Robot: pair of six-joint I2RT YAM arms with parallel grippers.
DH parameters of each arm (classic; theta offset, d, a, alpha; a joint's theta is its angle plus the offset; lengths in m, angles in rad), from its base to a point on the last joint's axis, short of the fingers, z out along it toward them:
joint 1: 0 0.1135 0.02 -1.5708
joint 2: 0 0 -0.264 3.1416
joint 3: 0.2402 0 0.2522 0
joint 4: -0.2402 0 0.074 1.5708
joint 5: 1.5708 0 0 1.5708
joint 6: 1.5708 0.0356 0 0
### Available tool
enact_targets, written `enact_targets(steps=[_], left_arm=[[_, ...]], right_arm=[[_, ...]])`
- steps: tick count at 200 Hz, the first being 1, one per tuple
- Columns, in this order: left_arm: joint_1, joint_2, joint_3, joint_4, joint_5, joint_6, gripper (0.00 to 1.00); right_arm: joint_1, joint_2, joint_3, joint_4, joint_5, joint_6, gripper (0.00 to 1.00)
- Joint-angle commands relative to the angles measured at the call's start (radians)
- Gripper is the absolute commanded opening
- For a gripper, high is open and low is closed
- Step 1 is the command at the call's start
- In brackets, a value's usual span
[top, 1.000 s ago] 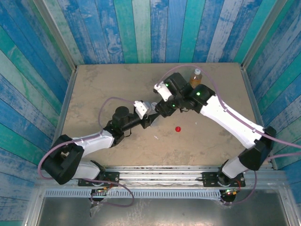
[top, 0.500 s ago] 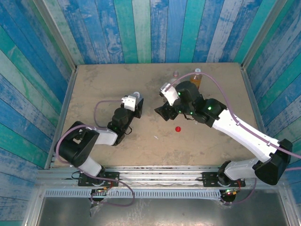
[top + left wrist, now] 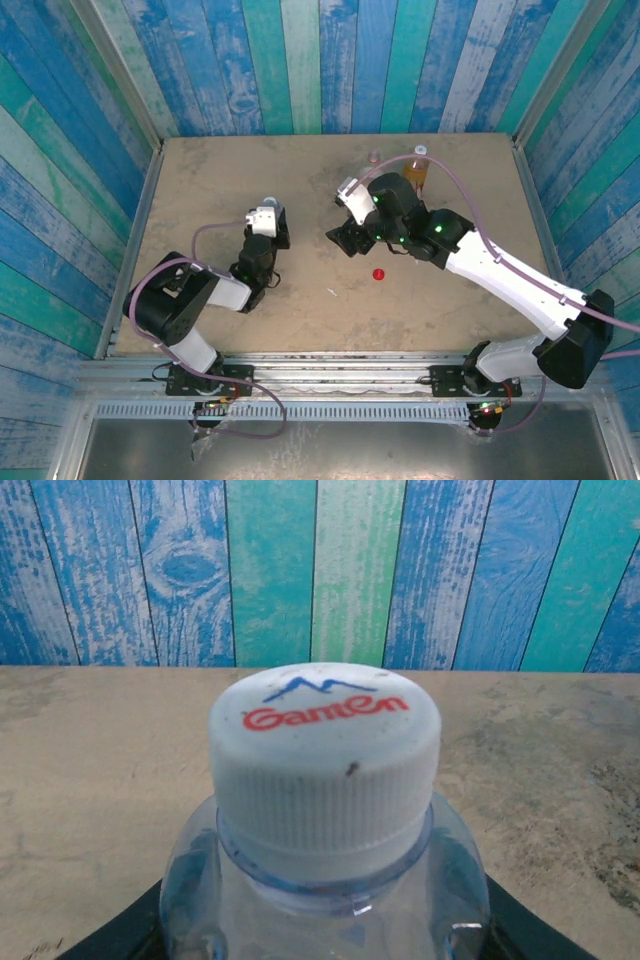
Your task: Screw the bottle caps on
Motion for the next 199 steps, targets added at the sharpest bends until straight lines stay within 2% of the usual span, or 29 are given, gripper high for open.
enact_targets(steps=[1,45,65,77,119,144,161,199], left_arm=[[0.000,0.001,-0.032,0.032,-0.041,-0.036,0.50],[0.001,0.004,-0.028,0.019,-0.024,-0.020,0.55],[0.001,-0.007,-0.018,-0.005,-0.012,-0.013,0.65],[0.001,-0.016,-0.014,-0.015,-0.009,-0.014,0.75],[0.001,-0.063,-0.014,-0.050,0.001,-0.003,0.90],[0.001,-0.110,-0.017,-0.079,0.012,0.005,1.00],[0.000,-0.152,-0.018,-0.112,0.021,0.015,0.94],[-0.002,-0.255,-0.038,-0.146,0.026,0.037,0.94]], right_arm=[[-0.003,0.006,-0.008,0.017,-0.012,-0.004,0.84],[-0.003,0.003,-0.003,0.015,-0.009,-0.003,0.83],[-0.003,-0.005,-0.004,0.016,0.009,0.000,0.84],[-0.003,-0.010,-0.005,0.017,0.014,0.003,0.84],[-0.003,-0.022,-0.009,0.018,0.037,0.014,0.84],[-0.005,-0.032,-0.014,0.030,0.092,0.050,0.84],[-0.018,-0.037,-0.024,0.050,0.129,0.080,0.85],[-0.104,-0.024,-0.028,0.109,0.163,0.153,0.86]])
